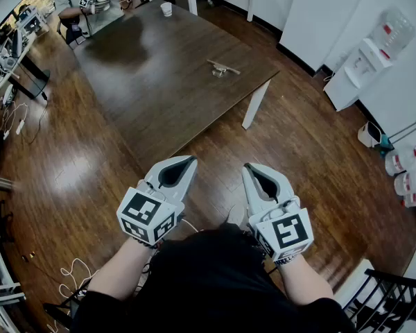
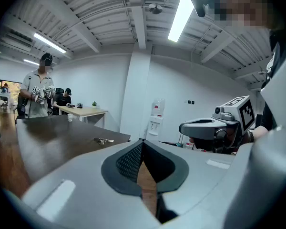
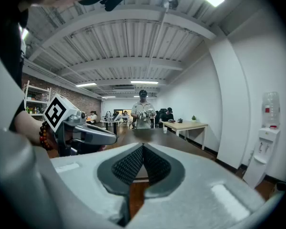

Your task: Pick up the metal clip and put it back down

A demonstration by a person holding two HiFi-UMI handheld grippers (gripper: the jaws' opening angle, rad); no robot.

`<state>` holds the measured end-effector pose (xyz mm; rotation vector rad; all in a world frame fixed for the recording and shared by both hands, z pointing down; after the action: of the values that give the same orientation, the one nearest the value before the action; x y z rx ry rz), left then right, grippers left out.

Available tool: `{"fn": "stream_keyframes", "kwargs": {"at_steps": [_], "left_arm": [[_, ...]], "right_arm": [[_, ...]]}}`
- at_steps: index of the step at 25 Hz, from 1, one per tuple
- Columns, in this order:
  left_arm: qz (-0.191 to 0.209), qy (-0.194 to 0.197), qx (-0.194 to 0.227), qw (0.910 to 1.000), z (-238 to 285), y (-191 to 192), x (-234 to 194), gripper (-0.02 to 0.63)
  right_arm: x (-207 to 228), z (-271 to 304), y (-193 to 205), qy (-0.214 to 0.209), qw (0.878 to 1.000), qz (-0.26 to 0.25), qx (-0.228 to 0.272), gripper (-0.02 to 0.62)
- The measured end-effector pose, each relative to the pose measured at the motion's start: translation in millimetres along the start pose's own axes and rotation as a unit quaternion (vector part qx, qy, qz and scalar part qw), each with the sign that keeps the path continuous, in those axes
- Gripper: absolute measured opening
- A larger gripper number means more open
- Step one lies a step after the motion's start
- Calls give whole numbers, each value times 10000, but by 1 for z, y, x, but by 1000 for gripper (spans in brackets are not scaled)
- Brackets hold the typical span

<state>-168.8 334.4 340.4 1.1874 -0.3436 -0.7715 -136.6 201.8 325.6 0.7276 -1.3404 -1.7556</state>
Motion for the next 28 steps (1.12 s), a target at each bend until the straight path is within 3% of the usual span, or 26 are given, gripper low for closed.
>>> {"fn": "stream_keyframes", "kwargs": {"at_steps": [4, 8, 20, 28], "left_arm": [[-61, -109, 57, 9999, 64, -31, 13, 17], [-143, -216, 11, 9997, 106, -47, 16, 17], [-490, -345, -88, 9982, 184, -66, -13, 29], [-839, -374, -4, 9958, 246, -76, -73, 58]], "right_arm": [[72, -4, -8, 43, 9998, -67, -179, -11], [116, -3, -2, -86, 9999, -20, -106, -11], [183, 32, -15, -182, 9998, -19, 27, -11], [229, 99, -37, -203, 9992, -311, -139, -11]]}}
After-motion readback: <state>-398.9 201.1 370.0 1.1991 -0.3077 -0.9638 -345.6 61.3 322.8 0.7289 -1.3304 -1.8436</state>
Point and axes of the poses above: the fingertips, and each gripper's own axes: z forward along the fingers, x to its right, y out of its underside, the point moved 3 cm from there along -z, backward along the fingers, and after that the axes turned 5 degrees about -x, right-handed, at the moved point
